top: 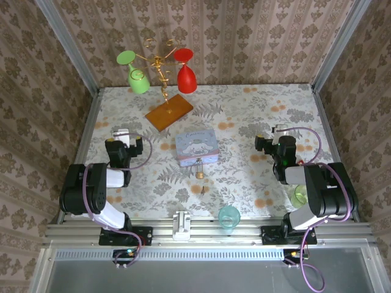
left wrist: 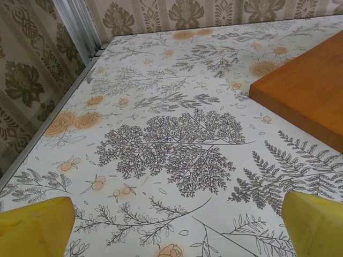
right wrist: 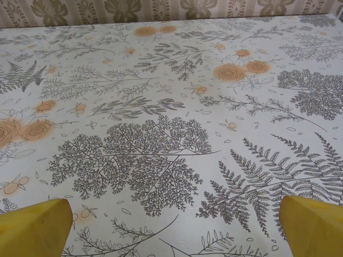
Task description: Unlock a padlock with a key
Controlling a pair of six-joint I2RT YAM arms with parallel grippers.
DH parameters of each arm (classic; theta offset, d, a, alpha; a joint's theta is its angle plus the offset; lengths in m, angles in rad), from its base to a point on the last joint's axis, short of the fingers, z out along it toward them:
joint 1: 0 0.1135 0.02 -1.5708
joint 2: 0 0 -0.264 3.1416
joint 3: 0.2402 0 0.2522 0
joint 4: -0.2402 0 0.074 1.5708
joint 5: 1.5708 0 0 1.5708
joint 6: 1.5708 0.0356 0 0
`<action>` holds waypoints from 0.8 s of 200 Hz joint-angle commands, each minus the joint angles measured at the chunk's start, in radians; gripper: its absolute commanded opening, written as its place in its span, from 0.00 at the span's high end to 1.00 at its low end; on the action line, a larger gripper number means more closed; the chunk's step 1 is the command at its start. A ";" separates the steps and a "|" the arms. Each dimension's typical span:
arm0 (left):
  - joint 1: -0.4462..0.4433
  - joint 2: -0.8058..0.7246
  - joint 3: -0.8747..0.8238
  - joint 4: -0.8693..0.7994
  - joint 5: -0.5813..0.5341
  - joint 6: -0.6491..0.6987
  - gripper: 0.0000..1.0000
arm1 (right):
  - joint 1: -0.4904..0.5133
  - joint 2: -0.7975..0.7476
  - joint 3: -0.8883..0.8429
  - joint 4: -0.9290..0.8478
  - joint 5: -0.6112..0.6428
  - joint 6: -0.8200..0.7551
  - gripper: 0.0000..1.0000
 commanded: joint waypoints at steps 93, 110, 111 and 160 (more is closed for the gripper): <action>0.004 0.000 0.017 -0.018 0.012 0.001 0.00 | -0.002 0.004 0.016 0.010 -0.016 -0.017 0.00; 0.004 0.000 0.018 -0.018 0.011 0.001 0.00 | -0.001 0.005 0.016 0.010 -0.017 -0.016 0.00; 0.004 -0.001 0.018 -0.018 0.011 0.001 0.00 | -0.001 0.005 0.017 0.010 -0.016 -0.016 0.00; 0.004 0.000 0.018 -0.020 0.012 0.001 0.00 | -0.002 0.004 0.017 0.009 -0.016 -0.016 0.00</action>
